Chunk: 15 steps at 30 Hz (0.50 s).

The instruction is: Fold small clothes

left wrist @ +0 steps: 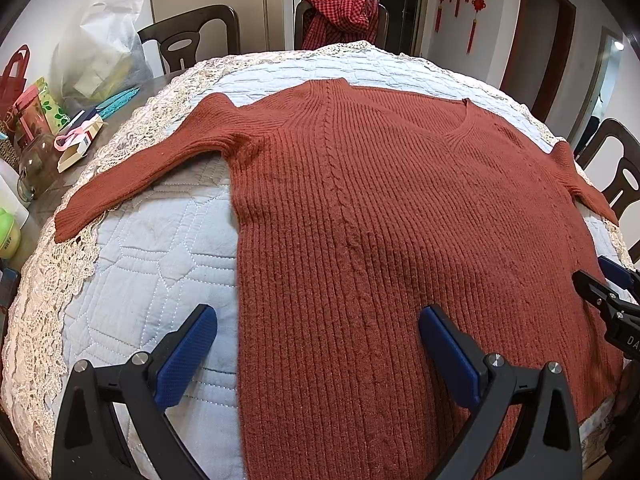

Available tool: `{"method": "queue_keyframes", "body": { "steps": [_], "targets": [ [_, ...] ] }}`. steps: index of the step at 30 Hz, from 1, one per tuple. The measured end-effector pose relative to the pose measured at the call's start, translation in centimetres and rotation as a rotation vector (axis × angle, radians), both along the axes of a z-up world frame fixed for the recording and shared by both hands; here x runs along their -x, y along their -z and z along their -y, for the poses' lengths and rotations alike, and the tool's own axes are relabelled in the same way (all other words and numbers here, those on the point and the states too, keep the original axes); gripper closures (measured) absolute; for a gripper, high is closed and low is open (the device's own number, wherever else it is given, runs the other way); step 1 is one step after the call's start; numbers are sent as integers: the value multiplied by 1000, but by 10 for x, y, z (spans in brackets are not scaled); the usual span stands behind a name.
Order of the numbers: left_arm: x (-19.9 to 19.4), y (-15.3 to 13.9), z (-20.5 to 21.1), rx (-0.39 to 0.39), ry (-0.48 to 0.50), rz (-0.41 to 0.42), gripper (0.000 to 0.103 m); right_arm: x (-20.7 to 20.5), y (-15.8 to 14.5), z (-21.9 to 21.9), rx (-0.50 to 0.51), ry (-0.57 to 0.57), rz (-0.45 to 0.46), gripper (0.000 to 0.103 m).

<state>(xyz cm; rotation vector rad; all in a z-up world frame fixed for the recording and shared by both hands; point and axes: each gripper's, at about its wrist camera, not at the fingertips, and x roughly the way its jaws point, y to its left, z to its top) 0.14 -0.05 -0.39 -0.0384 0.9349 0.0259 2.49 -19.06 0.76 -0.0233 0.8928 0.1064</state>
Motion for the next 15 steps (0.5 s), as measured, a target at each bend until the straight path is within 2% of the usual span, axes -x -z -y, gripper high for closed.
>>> {"method": "queue_keyframes", "body": {
  "steps": [15],
  "targets": [
    [3, 1, -3, -4, 1, 6, 0, 0, 0, 0, -1, 0, 0, 26]
  ]
}}
